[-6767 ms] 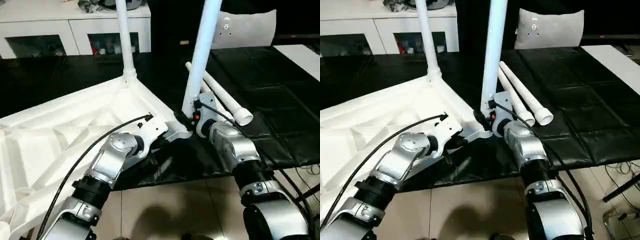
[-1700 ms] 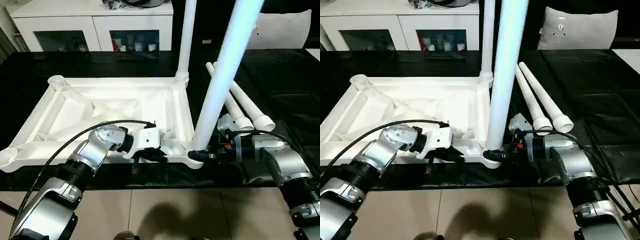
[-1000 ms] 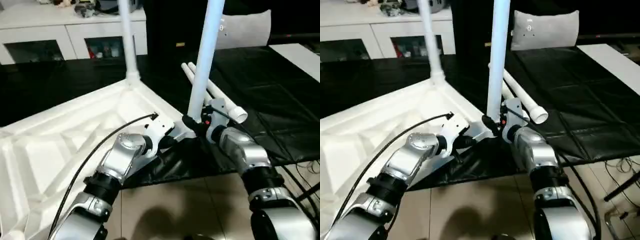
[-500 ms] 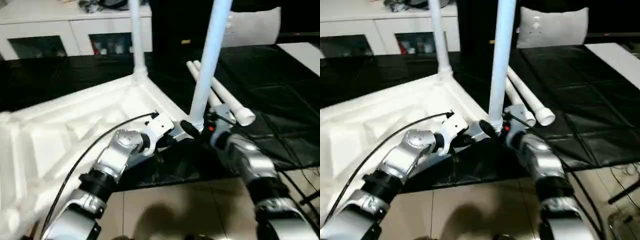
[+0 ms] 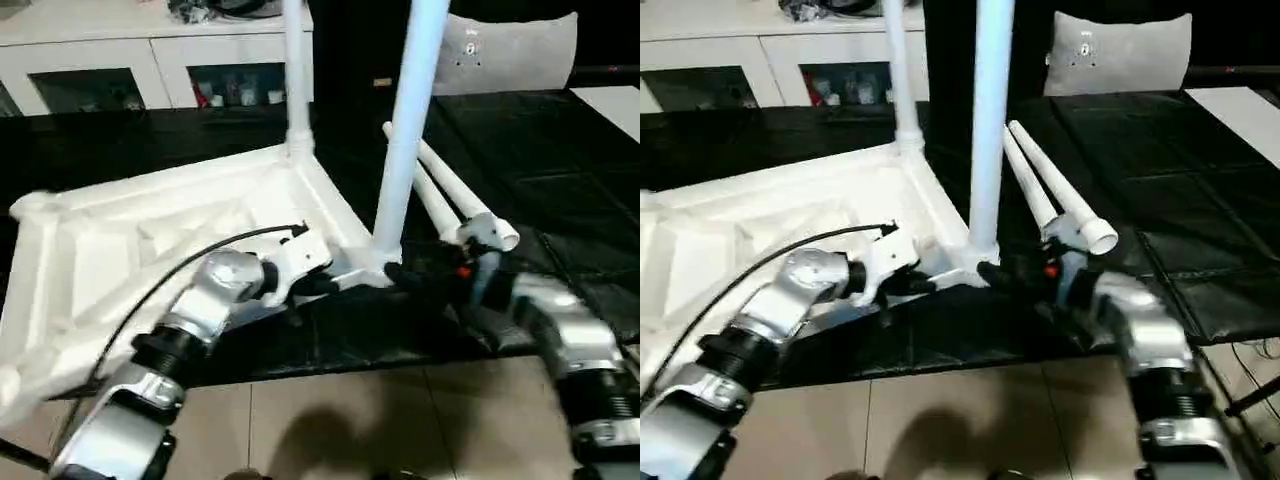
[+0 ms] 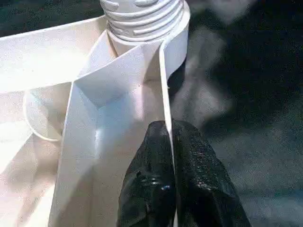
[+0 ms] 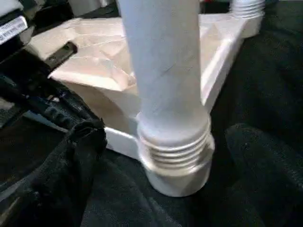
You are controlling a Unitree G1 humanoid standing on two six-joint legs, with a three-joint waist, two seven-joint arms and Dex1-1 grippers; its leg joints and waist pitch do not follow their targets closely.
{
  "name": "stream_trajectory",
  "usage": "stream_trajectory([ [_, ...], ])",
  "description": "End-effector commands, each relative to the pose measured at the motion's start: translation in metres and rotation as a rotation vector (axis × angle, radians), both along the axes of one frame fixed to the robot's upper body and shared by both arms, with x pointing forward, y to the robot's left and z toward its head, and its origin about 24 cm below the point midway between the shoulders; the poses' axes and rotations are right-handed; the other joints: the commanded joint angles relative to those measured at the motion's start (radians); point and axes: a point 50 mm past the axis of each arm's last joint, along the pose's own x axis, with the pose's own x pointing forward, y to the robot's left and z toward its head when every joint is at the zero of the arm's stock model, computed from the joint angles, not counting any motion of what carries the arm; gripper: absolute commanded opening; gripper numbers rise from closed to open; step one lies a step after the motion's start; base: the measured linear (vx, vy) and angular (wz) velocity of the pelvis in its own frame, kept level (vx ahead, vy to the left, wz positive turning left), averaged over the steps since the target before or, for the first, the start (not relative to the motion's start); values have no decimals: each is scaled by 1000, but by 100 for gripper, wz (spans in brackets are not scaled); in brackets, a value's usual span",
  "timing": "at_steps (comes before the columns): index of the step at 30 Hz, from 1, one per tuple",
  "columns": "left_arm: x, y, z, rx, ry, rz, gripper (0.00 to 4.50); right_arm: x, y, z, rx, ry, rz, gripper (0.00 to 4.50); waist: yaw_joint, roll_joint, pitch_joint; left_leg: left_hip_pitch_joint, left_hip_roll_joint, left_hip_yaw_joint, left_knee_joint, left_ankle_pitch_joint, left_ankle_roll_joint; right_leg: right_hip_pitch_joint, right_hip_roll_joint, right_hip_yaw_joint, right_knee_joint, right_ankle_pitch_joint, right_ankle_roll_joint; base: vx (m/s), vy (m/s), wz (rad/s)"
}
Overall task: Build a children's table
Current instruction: Rotate leg to tighten
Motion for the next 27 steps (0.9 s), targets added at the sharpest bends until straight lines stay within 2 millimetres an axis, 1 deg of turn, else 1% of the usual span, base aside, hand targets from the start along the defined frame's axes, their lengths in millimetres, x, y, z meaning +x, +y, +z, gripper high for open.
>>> stream_trajectory([
  [1, -9, -4, -1, 58, 14, -165, 0, -2, 2, 7, -30, -8, 97, 445, 9, -13, -68, 8, 20, 0, -65, -261, 77, 55, -54, 45, -82, -415, -151, 0, 0, 0],
  [2, -9, -4, -1, 58, 14, -165, 0, -2, 2, 7, -30, -8, 97, 445, 9, -13, -69, 7, 21, 1, -64, -259, 76, 55, -54, 46, -80, -409, -151, 0, 0, 0],
  [4, -11, -1, -2, 92, 26, -223, 0, -3, 2, 9, -71, -1, 164, 445, 20, -14, -69, 9, 23, 1, -65, -254, 72, 54, -54, 47, -78, -399, -156, 0, 0, 0],
  [6, -11, 0, -2, 102, 32, -249, 0, -4, 2, 10, -91, -1, 194, 445, 25, -11, -70, 11, 24, 1, -65, -252, 70, 53, -54, 48, -75, -386, -160, 0, 0, 0],
  [7, -13, 2, -2, 117, 43, -293, 0, -5, 5, 10, -138, -14, 234, 445, 28, -11, -71, 9, 25, 0, -65, -243, 67, 55, -54, 49, -71, -360, -167, 0, 0, 0],
  [9, -15, 3, -2, 124, 47, -317, 0, -6, 7, 9, -160, -22, 253, 445, 30, -13, -72, 6, 23, 1, -64, -234, 66, 57, -56, 51, -68, -343, -172, 0, 0, 0],
  [14, -18, 4, -2, 140, 50, -375, 0, -9, 11, 7, -170, -9, 318, 445, 33, -12, -72, 8, 25, 2, -65, -241, 65, 57, -57, 51, -69, -349, -176, 0, 0, 0],
  [15, -18, 3, -2, 142, 50, -384, 0, -9, 12, 7, -164, 0, 328, 445, 35, -15, -72, 8, 26, 1, -65, -240, 67, 58, -57, 51, -67, -359, -174, 0, 0, 0],
  [16, -19, 3, -2, 143, 52, -400, 0, -10, 14, 6, -152, 20, 357, 419, 35, -18, -72, 7, 25, 2, -65, -239, 68, 57, -57, 51, -68, -360, -172, 0, 0, 0],
  [19, -19, 2, -1, 139, 51, -406, 0, -11, 14, 6, -136, 34, 369, 408, 38, -17, -71, 7, 26, 2, -64, -233, 69, 57, -57, 52, -67, -362, -171, 0, 0, 0],
  [20, -19, 2, -2, 138, 51, -407, 0, -12, 14, 6, -133, 36, 372, 386, 40, -17, -72, 8, 26, 2, -64, -233, 68, 57, -58, 52, -68, -367, -169, 0, 0, 0],
  [21, -19, 2, -2, 138, 51, -407, 0, -12, 14, 6, -133, 36, 372, 386, 41, -17, -72, 8, 26, 2, -64, -231, 68, 57, -58, 52, -67, -366, -168, 0, 0, 0],
  [26, -20, 1, -2, 133, 55, -411, 0, -14, 14, 5, -113, 49, 386, 330, 43, -19, -74, 7, 26, 2, -63, -211, 69, 58, -57, 52, -64, -342, -172, 0, 0, 0],
  [27, -21, 1, -3, 129, 57, -410, 0, -15, 14, 5, -103, 56, 391, 330, 43, -17, -74, 7, 26, 2, -63, -211, 70, 58, -57, 52, -64, -340, -174, 0, 0, 0],
])
